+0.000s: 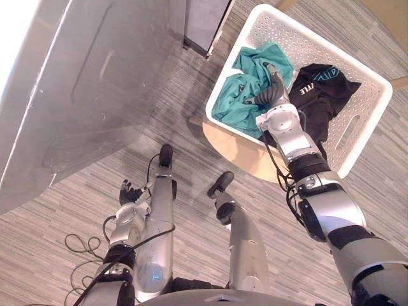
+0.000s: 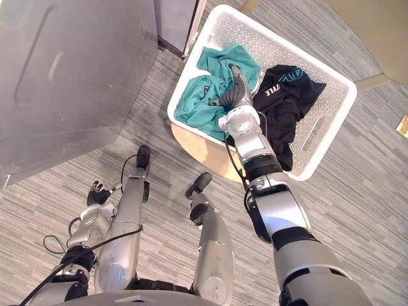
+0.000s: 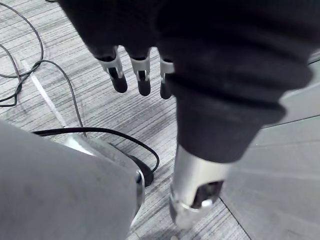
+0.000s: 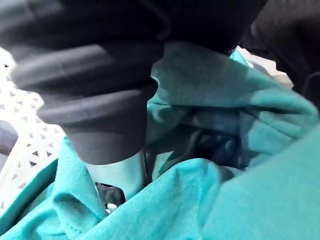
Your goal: Pick up the laundry basket with both hands and put the clothes into the washing machine.
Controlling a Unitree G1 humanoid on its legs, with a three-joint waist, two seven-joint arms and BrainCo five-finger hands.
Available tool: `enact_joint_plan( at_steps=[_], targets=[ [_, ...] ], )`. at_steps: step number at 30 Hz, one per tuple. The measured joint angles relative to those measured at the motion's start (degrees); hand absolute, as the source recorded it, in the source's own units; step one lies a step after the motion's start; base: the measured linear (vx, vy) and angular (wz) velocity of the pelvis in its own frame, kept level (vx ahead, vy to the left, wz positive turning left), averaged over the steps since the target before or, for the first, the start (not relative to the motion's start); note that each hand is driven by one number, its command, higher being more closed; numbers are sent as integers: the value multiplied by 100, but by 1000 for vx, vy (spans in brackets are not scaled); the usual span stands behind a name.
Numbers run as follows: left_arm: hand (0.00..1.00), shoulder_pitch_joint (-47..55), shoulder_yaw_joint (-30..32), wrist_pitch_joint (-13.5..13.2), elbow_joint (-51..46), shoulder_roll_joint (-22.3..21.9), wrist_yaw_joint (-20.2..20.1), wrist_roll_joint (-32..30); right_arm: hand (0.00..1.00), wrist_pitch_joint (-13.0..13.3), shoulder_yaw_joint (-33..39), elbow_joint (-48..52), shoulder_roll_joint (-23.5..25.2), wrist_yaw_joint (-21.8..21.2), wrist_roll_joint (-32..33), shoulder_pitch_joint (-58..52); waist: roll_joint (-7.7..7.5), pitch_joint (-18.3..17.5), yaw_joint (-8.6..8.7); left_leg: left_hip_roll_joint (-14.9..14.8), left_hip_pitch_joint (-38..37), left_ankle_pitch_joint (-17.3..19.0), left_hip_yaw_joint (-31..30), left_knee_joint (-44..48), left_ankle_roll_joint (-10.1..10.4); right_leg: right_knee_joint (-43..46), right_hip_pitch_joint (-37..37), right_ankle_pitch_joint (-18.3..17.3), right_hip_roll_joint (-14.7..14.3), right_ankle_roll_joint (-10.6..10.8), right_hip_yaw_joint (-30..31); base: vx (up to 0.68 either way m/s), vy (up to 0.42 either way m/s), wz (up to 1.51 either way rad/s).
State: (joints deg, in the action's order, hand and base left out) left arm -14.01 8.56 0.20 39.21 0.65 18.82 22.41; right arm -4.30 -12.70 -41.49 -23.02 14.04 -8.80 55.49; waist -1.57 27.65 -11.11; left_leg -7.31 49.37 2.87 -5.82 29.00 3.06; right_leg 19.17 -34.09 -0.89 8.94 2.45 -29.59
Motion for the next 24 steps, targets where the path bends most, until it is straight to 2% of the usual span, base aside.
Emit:
enact_joint_plan(
  at_steps=[3, 4, 7, 9, 12, 16, 24],
  targets=[
    [0, 0, 32, -2, -19, -21, 20, 0, 0, 0, -34, 1, 37, 30, -13, 0, -5, -3, 1, -3, 27, -30, -80, -29, 35, 57, -3, -62, -2, -29, -104, 22, -26, 11],
    [0, 0, 33, -2, -13, -21, 35, 0, 100, 0, -75, -5, 37, 26, -18, 2, -11, -6, 5, -4, 46, -43, -113, -31, 51, 91, -14, -87, -4, -38, -128, 23, -27, 11],
    [0, 2, 50, -3, 23, -9, 41, 5, 100, -61, -438, -247, 57, -118, -190, 165, -52, -28, 38, -4, 46, -88, -148, -87, 71, 111, -22, -106, -4, -56, -166, 29, -25, 7],
    [0, 2, 54, -63, 20, 12, 40, 300, 100, -109, -681, -420, 44, -272, -676, 395, -96, -51, 66, -14, 52, -125, -188, -134, 96, 108, -24, -119, -17, -77, -216, 29, -23, 6],
    [0, 1, 48, -122, 2, 27, 41, 507, 100, -139, -977, -732, 50, -372, -964, 641, -169, -93, 69, -36, 52, -135, -202, -150, 113, 108, -28, -131, -38, -97, -231, 22, -18, 0],
    [0, -1, 32, -142, -74, 28, 41, 502, 100, -221, -1133, -965, 186, -400, -963, 656, -235, -132, 75, -31, 55, -143, -203, -168, 119, 86, -28, -130, -39, -97, -238, 44, -11, 1],
    [0, -2, 13, -141, -245, -18, 53, 504, 100, -231, -1136, -1124, 292, -411, -977, 657, -251, -142, 93, -53, 61, -148, -208, -118, 127, 72, -24, -126, -71, -103, -234, 27, -5, -1]
  ],
)
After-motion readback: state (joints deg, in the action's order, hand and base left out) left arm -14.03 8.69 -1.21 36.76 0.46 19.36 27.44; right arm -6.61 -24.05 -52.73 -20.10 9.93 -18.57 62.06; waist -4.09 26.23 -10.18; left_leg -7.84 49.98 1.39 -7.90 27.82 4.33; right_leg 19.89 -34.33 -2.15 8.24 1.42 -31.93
